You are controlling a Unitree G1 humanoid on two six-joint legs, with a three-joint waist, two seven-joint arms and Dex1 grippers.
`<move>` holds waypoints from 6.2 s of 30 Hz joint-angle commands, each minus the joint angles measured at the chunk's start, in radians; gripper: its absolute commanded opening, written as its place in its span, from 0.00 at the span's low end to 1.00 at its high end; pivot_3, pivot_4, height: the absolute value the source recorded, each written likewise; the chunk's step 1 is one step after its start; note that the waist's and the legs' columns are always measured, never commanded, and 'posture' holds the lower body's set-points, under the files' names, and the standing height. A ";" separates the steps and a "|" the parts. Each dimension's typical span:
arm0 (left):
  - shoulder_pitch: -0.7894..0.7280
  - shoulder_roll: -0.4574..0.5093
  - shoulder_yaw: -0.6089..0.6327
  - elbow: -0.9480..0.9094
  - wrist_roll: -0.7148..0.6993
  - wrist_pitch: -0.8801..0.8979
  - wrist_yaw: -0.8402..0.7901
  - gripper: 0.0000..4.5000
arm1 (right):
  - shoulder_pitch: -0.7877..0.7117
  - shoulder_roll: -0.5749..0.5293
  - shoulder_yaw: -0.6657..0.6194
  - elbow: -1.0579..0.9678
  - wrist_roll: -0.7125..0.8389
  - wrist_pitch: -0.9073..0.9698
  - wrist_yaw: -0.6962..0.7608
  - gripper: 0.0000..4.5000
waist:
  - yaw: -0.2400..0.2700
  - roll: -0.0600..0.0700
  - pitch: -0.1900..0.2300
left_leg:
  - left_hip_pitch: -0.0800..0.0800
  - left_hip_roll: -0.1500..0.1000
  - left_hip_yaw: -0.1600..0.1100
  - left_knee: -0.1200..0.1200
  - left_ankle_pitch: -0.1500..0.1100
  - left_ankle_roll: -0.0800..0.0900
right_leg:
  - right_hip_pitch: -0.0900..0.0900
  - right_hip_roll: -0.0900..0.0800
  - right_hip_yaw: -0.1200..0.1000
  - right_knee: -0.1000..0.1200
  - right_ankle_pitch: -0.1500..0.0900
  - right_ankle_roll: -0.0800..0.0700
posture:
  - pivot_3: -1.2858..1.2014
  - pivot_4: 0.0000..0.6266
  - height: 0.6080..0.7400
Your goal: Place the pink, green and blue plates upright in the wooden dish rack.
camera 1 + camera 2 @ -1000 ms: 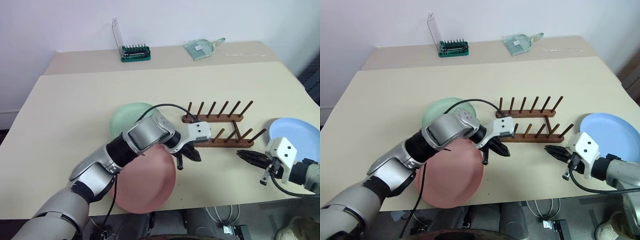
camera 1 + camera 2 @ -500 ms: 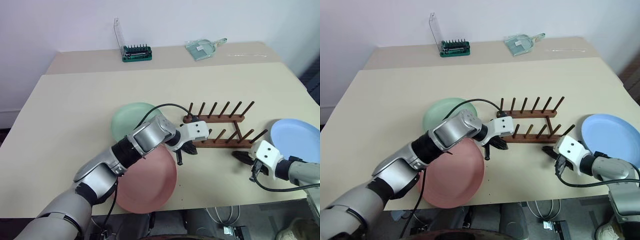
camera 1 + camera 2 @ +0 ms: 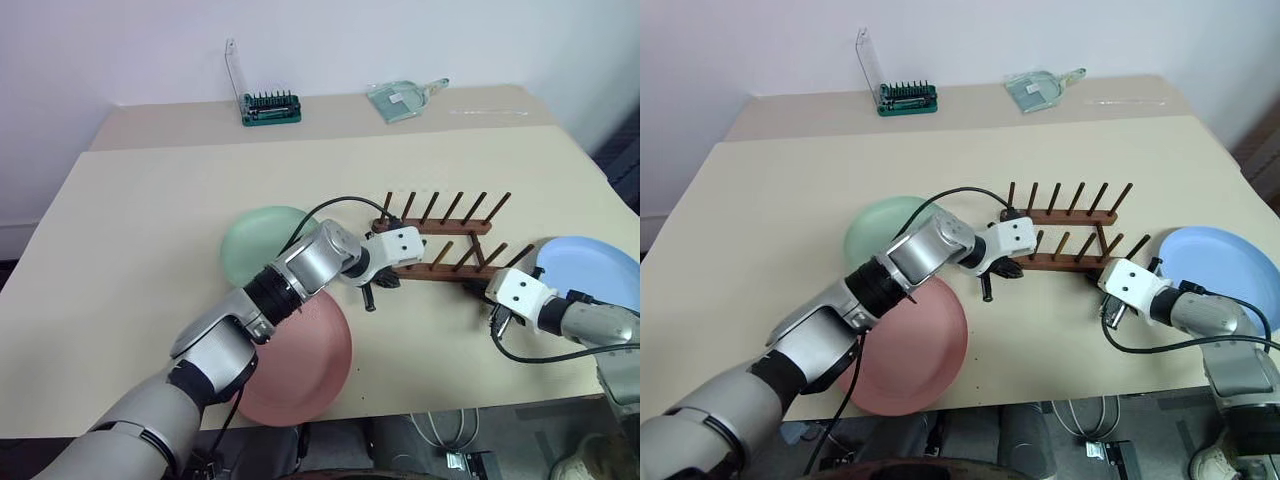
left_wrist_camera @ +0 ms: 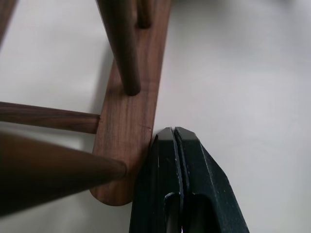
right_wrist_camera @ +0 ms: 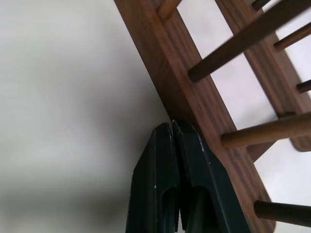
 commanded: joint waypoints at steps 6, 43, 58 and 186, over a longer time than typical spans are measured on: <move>-0.079 -0.027 0.083 0.228 0.070 -0.103 0.054 0.00 | -0.186 0.010 0.095 0.213 -0.106 -0.112 -0.062 0.01 | -0.004 0.000 0.000 | 0.000 0.000 0.000 0.000 0.001 -0.001 | 0.000 0.000 0.000 0.000 0.000 0.000 | 0.52 0.24 1.00; -0.151 -0.088 0.243 0.460 0.166 -0.262 0.058 0.00 | -0.463 0.067 0.223 0.574 -0.198 -0.315 -0.142 0.01 | -0.013 0.000 0.000 | 0.000 0.000 -0.001 0.000 0.001 -0.001 | -0.001 0.000 0.000 0.000 0.001 0.000 | 0.52 0.24 1.00; -0.142 0.099 0.308 -0.037 0.006 0.058 -0.264 0.00 | -0.206 0.037 -0.078 -0.090 0.463 0.295 0.179 0.01 | -0.019 0.001 0.000 | -0.007 0.000 -0.002 -0.001 0.001 -0.001 | -0.009 0.000 0.000 0.002 0.001 -0.001 | 0.52 0.24 1.00; 0.172 0.079 0.921 -0.232 -1.564 0.195 1.107 0.01 | -0.383 0.059 0.101 -0.405 -0.132 -0.185 -0.107 1.00 | 0.006 -0.006 -0.001 | -0.004 0.000 0.011 0.000 0.002 -0.004 | -0.017 -0.001 0.009 0.014 -0.001 -0.003 | 0.52 0.24 1.00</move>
